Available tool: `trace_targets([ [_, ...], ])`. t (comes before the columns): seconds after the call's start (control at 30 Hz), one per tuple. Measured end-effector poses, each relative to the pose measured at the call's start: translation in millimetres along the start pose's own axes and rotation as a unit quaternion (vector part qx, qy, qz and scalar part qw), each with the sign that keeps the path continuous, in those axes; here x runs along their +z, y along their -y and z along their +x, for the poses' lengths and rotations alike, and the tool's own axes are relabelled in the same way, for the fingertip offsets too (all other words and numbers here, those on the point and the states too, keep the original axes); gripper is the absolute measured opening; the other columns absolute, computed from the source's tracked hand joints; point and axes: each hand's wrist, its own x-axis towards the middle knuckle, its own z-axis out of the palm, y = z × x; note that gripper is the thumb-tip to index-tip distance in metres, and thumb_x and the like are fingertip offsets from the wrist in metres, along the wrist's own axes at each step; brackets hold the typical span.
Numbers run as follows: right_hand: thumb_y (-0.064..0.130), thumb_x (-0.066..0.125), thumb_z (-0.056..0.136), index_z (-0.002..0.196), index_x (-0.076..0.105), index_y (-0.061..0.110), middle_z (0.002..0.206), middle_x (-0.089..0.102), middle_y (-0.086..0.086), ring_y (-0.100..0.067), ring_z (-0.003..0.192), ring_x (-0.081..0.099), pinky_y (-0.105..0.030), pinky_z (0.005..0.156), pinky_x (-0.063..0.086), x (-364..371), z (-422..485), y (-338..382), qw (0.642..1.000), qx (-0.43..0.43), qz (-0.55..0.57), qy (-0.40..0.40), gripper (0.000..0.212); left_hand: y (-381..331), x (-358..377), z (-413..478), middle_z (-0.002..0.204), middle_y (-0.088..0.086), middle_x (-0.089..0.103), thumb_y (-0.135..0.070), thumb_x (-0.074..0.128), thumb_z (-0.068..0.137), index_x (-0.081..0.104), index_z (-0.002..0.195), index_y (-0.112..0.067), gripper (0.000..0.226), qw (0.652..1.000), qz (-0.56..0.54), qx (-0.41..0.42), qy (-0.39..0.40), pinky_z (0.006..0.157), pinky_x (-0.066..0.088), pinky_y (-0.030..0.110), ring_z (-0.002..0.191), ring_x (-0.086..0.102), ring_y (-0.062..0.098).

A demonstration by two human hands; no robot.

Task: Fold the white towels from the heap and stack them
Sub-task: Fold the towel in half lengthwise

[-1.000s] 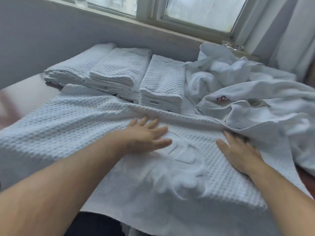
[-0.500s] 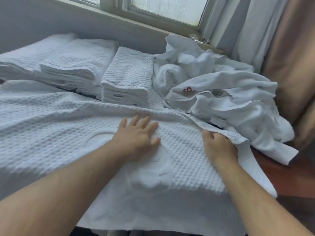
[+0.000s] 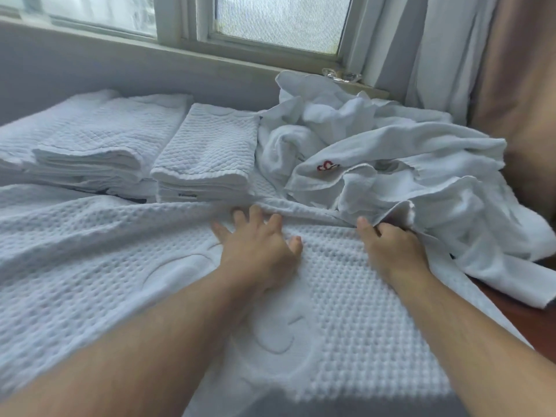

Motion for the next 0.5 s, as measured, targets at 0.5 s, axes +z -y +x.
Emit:
trace_targets([
  [0.5,0.022,0.050,0.097,0.050,0.038,0.013,0.042,0.039,0.002,-0.022,0.049,0.038,-0.032,0.048,0.023,0,26,-4,0.984,0.061,0.122,-0.111,0.050,2,5,5,0.136,0.004,0.042,-0.051,0.034,0.095,0.051,0.133,-0.025,0.048,0.995,0.013,0.055,-0.080,0.104,0.031,0.044,0.124,0.034,0.026],
])
